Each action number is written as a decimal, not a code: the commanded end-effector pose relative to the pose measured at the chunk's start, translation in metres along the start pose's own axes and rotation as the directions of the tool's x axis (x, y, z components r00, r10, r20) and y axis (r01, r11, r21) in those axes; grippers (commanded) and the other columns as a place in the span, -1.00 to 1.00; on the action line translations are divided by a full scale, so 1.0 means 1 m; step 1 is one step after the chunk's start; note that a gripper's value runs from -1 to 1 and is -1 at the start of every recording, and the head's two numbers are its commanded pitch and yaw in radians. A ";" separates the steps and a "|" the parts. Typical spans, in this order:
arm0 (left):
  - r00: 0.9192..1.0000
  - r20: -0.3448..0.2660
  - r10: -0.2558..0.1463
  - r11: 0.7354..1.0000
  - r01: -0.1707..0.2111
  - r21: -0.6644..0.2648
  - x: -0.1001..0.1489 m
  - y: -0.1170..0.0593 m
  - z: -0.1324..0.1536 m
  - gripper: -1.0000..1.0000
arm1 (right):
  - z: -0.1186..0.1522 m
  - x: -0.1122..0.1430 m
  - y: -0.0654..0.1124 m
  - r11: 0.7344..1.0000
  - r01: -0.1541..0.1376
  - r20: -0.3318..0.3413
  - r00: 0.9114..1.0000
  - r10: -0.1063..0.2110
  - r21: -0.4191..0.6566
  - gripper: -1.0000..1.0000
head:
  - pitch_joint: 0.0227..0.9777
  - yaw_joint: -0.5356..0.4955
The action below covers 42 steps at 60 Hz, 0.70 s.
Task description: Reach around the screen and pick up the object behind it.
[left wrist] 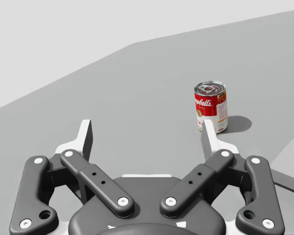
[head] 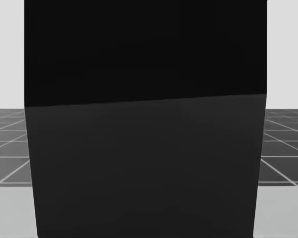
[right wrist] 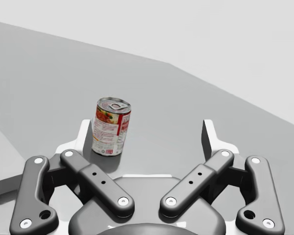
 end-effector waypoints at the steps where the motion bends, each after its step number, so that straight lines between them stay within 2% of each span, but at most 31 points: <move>1: 0.999 -0.032 -0.018 0.991 0.014 -0.131 -0.006 -0.004 0.004 -1.00 | 0.014 -0.009 0.016 0.992 0.006 -0.023 1.000 -0.003 0.123 -1.00 | -0.64 0.01; 5: 0.999 -0.046 -0.021 0.986 0.013 -0.164 -0.009 -0.004 0.001 -1.00 | 0.013 -0.013 0.016 0.991 0.007 -0.030 1.000 -0.003 0.136 -1.00 | -0.64 0.00; 13: 0.998 -0.059 -0.028 0.986 0.018 -0.163 -0.012 -0.003 -0.007 -1.00 | 0.006 -0.018 0.014 0.991 0.013 -0.028 1.000 -0.010 0.130 -1.00 | -0.63 -0.01; 18: 0.998 -0.065 -0.014 0.987 0.003 -0.162 -0.017 0.001 -0.014 -1.00 | 0.004 -0.020 0.014 0.991 0.013 -0.025 1.000 -0.010 0.131 -1.00 | -0.62 -0.02; 22: 0.996 -0.090 -0.015 0.987 0.001 -0.160 -0.025 0.004 -0.026 -1.00 | 0.004 -0.021 0.015 0.991 0.017 -0.022 1.000 -0.014 0.133 -1.00 | -0.62 -0.01; 24: 0.994 -0.103 -0.028 0.988 0.012 -0.151 -0.028 0.006 -0.032 -1.00 | 0.004 -0.022 0.015 0.991 0.019 -0.024 1.000 -0.016 0.133 -1.00 | -0.62 -0.01; 27: 0.993 -0.114 -0.016 0.987 -0.003 -0.162 -0.033 0.007 -0.042 -1.00 | 0.004 -0.025 0.015 0.991 0.022 -0.025 0.999 -0.019 0.133 -1.00 | -0.62 -0.01; 31: 0.991 -0.129 -0.029 0.986 0.008 -0.164 -0.038 0.009 -0.055 -1.00 | 0.004 -0.028 0.014 0.991 0.032 -0.028 0.999 -0.029 0.132 -1.00 | -0.62 -0.01; 40: 0.989 -0.149 -0.026 0.984 -0.001 -0.177 -0.043 0.011 -0.079 -1.00 | 0.001 -0.032 0.013 0.990 0.037 -0.024 0.999 -0.034 0.137 -1.00 | -0.61 0.00; 42: 0.987 -0.156 -0.036 0.984 0.008 -0.178 -0.045 0.010 -0.087 -1.00 | -0.001 -0.032 0.013 0.989 0.039 -0.022 0.999 -0.036 0.142 -1.00 | -0.62 0.00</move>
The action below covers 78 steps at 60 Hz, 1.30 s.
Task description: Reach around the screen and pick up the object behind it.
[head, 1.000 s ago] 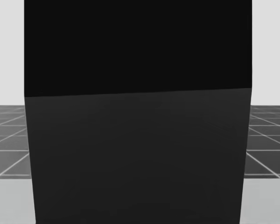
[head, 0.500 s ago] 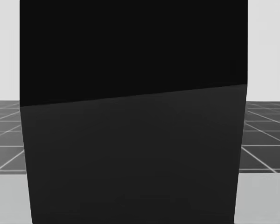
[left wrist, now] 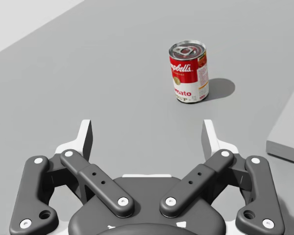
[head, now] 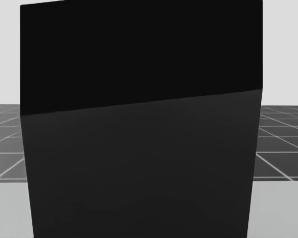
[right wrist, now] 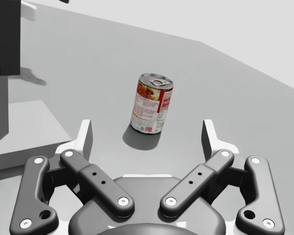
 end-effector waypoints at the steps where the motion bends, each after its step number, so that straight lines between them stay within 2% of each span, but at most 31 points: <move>1: 1.000 -0.027 -0.006 1.000 0.005 -0.015 -0.006 0.005 -0.031 -1.00 | -0.004 -0.004 -0.001 1.000 0.006 0.007 1.000 -0.006 0.011 -1.00 | -0.62 0.00; 22: 1.000 -0.028 -0.010 0.994 0.007 -0.112 -0.005 -0.006 -0.085 -1.00 | -0.011 -0.008 0.002 0.999 0.008 0.016 1.000 -0.009 0.034 -1.00 | -0.61 -0.01; 28: 1.000 -0.028 -0.013 0.992 0.010 -0.128 -0.004 -0.006 -0.096 -1.00 | -0.011 -0.008 0.003 0.999 0.009 0.020 1.000 -0.010 0.043 -1.00 | -0.62 -0.02; 50: 0.998 -0.055 0.011 0.979 -0.022 -0.204 -0.008 0.005 -0.132 -1.00 | -0.013 -0.010 0.010 0.997 0.004 0.019 1.000 -0.006 0.080 -1.00 | -0.60 -0.01; 65: 0.997 -0.077 0.004 0.966 -0.024 -0.257 -0.015 0.007 -0.161 -1.00 | -0.013 -0.012 0.015 0.995 0.004 0.014 1.000 -0.006 0.101 -1.00 | -0.60 -0.04; 78: 0.997 -0.083 -0.003 0.954 -0.023 -0.299 -0.018 0.002 -0.185 -1.00 | -0.013 -0.014 0.017 0.994 0.005 0.014 1.000 -0.007 0.112 -1.00 | -0.61 -0.06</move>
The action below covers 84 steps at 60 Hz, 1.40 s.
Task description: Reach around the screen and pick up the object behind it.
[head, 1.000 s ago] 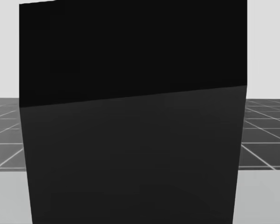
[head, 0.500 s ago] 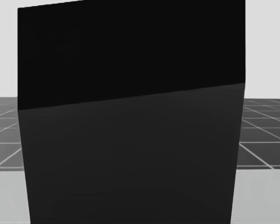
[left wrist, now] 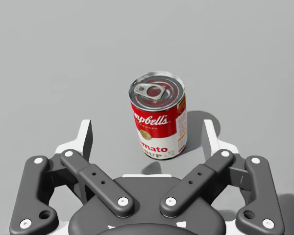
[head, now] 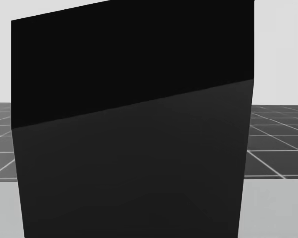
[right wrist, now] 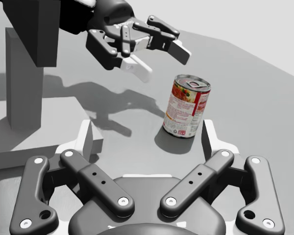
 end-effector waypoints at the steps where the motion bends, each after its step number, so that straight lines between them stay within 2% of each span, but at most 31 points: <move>1: 1.000 -0.006 -0.005 0.999 0.005 -0.037 -0.003 0.002 -0.022 -1.00 | 0.001 -0.002 0.002 1.000 0.001 0.000 1.000 -0.001 0.011 -1.00 | -0.61 -0.06; 37: 1.000 0.026 -0.013 0.993 0.016 -0.118 0.003 0.015 -0.079 -1.00 | 0.011 -0.004 0.008 1.000 -0.006 -0.016 1.000 0.007 0.019 -1.00 | -0.59 -0.13; 39: 1.000 0.027 -0.015 0.993 0.018 -0.113 0.002 0.015 -0.079 -0.68 | 0.012 -0.004 0.008 1.000 -0.007 -0.015 1.000 0.007 0.019 -1.00 | -0.59 -0.13; 40: 1.000 0.025 -0.013 0.993 0.016 -0.116 0.002 0.014 -0.079 0.30 | 0.012 -0.004 0.008 1.000 -0.006 -0.014 1.000 0.007 0.020 -1.00 | -0.59 -0.13; 41: 1.000 0.025 -0.013 0.993 0.016 -0.116 0.002 0.014 -0.079 0.58 | 0.012 -0.004 0.009 1.000 -0.006 -0.013 1.000 0.007 0.021 -1.00 | -0.58 -0.13; 42: 1.000 0.024 -0.012 0.993 0.015 -0.117 0.002 0.014 -0.079 0.77 | 0.012 -0.004 0.009 1.000 -0.007 -0.013 1.000 0.007 0.021 -1.00 | -0.58 -0.13; 44: 1.000 0.018 -0.011 0.994 0.013 -0.113 0.000 0.015 -0.079 0.91 | 0.012 -0.005 0.009 1.000 -0.011 -0.013 1.000 0.011 0.023 -1.00 | -0.59 -0.13; 53: 1.000 0.014 -0.004 0.995 0.005 -0.100 -0.005 0.015 -0.070 0.98 | 0.014 -0.005 0.010 1.000 -0.010 -0.010 1.000 0.010 0.024 -1.00 | -0.59 -0.13; 63: 1.000 0.003 -0.026 0.998 0.026 -0.053 -0.002 0.017 -0.041 1.00 | 0.016 -0.004 0.011 1.000 -0.014 -0.008 1.000 0.014 0.021 -1.00 | -0.59 -0.12; 66: 0.999 -0.009 -0.042 0.999 0.042 -0.031 -0.001 0.017 -0.027 1.00 | 0.016 -0.004 0.011 1.000 -0.015 -0.005 1.000 0.015 0.021 -1.00 | -0.59 -0.12; 75: 0.998 -0.029 -0.059 0.998 0.060 0.037 -0.002 0.015 0.016 1.00 | 0.017 -0.003 0.010 1.000 -0.018 0.007 1.000 0.018 0.021 -1.00 | -0.60 -0.11; 84: 0.993 -0.048 -0.105 0.987 0.110 0.119 0.000 0.007 0.067 1.00 | 0.017 -0.001 0.009 0.999 -0.024 0.016 1.000 0.024 0.023 -1.00 | -0.62 -0.10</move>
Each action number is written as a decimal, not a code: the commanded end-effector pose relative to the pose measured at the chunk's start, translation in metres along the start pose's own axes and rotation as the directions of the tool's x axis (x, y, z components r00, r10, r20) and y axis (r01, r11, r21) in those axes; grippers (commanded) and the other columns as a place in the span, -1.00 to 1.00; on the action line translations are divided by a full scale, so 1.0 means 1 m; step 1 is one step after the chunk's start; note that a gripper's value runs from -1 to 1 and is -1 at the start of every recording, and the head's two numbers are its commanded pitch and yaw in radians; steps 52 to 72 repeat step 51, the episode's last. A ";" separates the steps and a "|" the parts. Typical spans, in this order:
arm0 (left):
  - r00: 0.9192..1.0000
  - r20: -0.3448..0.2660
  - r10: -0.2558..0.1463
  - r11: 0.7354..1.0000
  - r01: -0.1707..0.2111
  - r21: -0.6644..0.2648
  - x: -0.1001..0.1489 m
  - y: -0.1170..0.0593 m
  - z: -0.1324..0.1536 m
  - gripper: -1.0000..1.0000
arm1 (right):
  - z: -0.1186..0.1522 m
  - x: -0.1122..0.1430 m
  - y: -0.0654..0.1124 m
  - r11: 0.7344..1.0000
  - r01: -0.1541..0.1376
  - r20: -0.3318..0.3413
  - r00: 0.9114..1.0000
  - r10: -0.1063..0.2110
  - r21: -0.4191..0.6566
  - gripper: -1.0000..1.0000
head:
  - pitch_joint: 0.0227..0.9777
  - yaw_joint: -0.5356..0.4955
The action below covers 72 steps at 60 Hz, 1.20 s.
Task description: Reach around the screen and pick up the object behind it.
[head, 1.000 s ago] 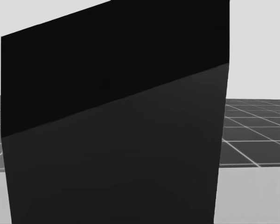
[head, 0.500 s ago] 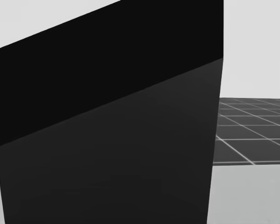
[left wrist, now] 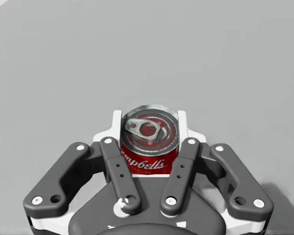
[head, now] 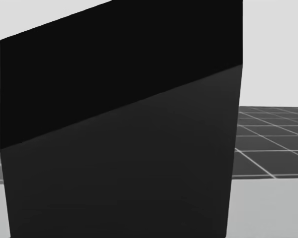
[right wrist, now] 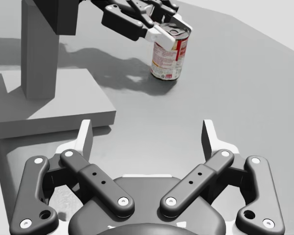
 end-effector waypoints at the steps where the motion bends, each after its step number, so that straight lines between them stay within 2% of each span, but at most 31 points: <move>1: 0.997 -0.013 -0.075 0.997 0.075 -0.007 0.009 0.011 0.044 1.00 | 0.001 0.005 -0.001 1.000 -0.007 0.085 0.996 0.007 0.001 -1.00 | -0.62 -0.10; 3: 0.996 -0.018 -0.090 0.996 0.091 0.017 0.011 0.012 0.059 1.00 | 0.001 0.006 -0.002 1.000 -0.007 0.088 0.996 0.007 0.000 -1.00 | -0.63 -0.09; 10: 0.994 -0.019 -0.110 0.991 0.111 0.067 0.022 0.015 0.090 1.00 | 0.001 0.007 -0.002 1.000 -0.010 0.093 0.996 0.010 -0.002 -1.00 | -0.64 -0.08; 16: 0.990 -0.008 -0.143 0.982 0.143 0.127 0.040 0.018 0.119 1.00 | 0.002 0.007 -0.002 1.000 -0.013 0.095 0.995 0.013 -0.002 -1.00 | -0.65 -0.08; 24: 0.982 0.014 -0.188 0.966 0.182 0.186 0.068 0.021 0.144 1.00 | 0.002 0.009 -0.002 1.000 -0.015 0.099 0.995 0.015 -0.003 -1.00 | -0.66 -0.07; 25: 0.978 0.016 -0.209 0.958 0.201 0.206 0.076 0.022 0.150 1.00 | 0.002 0.009 -0.002 1.000 -0.016 0.100 0.995 0.016 -0.003 -1.00 | -0.66 -0.07; 29: 0.974 0.029 -0.227 0.951 0.215 0.224 0.088 0.023 0.157 1.00 | 0.002 0.009 -0.002 1.000 -0.017 0.102 0.995 0.017 -0.004 -1.00 | -0.67 -0.07; 30: 0.969 0.036 -0.245 0.943 0.229 0.241 0.097 0.024 0.162 1.00 | 0.002 0.010 -0.002 1.000 -0.017 0.103 0.995 0.017 -0.004 -1.00 | -0.67 -0.07; 32: 0.966 0.041 -0.256 0.938 0.238 0.252 0.103 0.024 0.165 1.00 | 0.002 0.010 -0.002 1.000 -0.018 0.103 0.995 0.018 -0.004 -1.00 | -0.67 -0.07; 36: 0.954 0.055 -0.295 0.921 0.268 0.282 0.125 0.025 0.175 1.00 | 0.003 0.010 -0.002 1.000 -0.024 0.109 0.994 0.024 -0.008 -1.00 | -0.67 -0.06; 43: 0.936 0.078 -0.343 0.898 0.303 0.318 0.152 0.024 0.186 1.00 | 0.003 0.011 -0.002 1.000 -0.027 0.116 0.993 0.028 -0.015 -1.00 | -0.67 -0.06; 44: 0.931 0.092 -0.354 0.893 0.308 0.328 0.161 0.023 0.190 1.00 | 0.004 0.011 -0.002 0.999 -0.027 0.117 0.993 0.029 -0.016 -1.00 | -0.67 -0.06; 46: 0.927 0.099 -0.362 0.889 0.312 0.334 0.167 0.022 0.192 1.00 | 0.004 0.011 -0.002 0.999 -0.028 0.118 0.993 0.030 -0.016 -1.00 | -0.67 -0.06; 51: 0.905 0.129 -0.404 0.867 0.334 0.371 0.191 0.018 0.202 1.00 | 0.004 0.011 -0.002 0.999 -0.030 0.120 0.992 0.032 -0.017 -1.00 | -0.67 -0.06; 72: 0.905 0.129 -0.404 0.867 0.334 0.371 0.191 0.018 0.202 1.00 | 0.004 0.011 -0.002 0.999 -0.030 0.120 0.992 0.032 -0.017 -1.00 | -0.67 -0.06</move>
